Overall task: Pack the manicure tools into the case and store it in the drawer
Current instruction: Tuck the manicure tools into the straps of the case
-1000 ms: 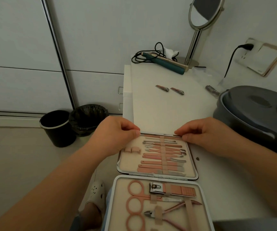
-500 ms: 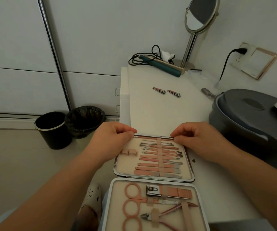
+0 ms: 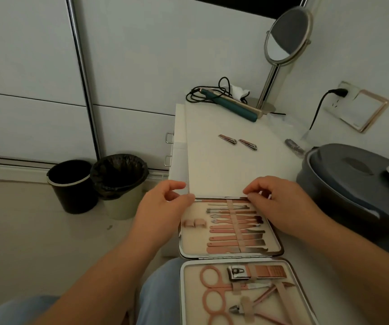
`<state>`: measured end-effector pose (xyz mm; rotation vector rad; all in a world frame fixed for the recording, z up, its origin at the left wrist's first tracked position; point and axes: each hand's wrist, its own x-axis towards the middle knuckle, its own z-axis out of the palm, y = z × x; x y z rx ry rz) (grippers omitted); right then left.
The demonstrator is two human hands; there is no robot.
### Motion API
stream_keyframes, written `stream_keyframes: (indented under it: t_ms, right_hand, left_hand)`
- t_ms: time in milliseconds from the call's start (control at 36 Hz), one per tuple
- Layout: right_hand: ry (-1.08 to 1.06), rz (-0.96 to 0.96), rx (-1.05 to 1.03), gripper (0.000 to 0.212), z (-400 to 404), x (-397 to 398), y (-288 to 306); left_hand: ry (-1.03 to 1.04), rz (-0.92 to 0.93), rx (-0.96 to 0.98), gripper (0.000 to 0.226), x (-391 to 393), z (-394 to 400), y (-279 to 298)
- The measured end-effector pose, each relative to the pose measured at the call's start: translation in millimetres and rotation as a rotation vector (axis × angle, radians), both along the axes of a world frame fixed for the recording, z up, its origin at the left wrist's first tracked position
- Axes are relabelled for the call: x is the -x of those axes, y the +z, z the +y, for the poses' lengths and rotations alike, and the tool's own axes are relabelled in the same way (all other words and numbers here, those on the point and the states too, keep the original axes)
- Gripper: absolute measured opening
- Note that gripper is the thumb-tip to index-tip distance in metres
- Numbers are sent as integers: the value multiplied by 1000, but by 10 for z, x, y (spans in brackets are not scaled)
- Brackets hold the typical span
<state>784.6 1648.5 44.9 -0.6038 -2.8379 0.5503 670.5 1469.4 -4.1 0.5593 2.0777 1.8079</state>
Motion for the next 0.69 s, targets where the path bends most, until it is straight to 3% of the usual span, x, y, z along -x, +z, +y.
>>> stream_keyframes:
  t_ms: [139,333,694]
  right_hand:
    - [-48,49,-34,8,90,347,45]
    - [-245,-36,-128,42,393,1169,53]
    - [-332,-253,-375,19,607,1596,68]
  left_hand:
    - [-107,-40,11,20,-66,-73,-8]
    - [-135,-1,21,22,-103,-73,-19]
    - [-132,-16,-3,21,-99,-68,-180]
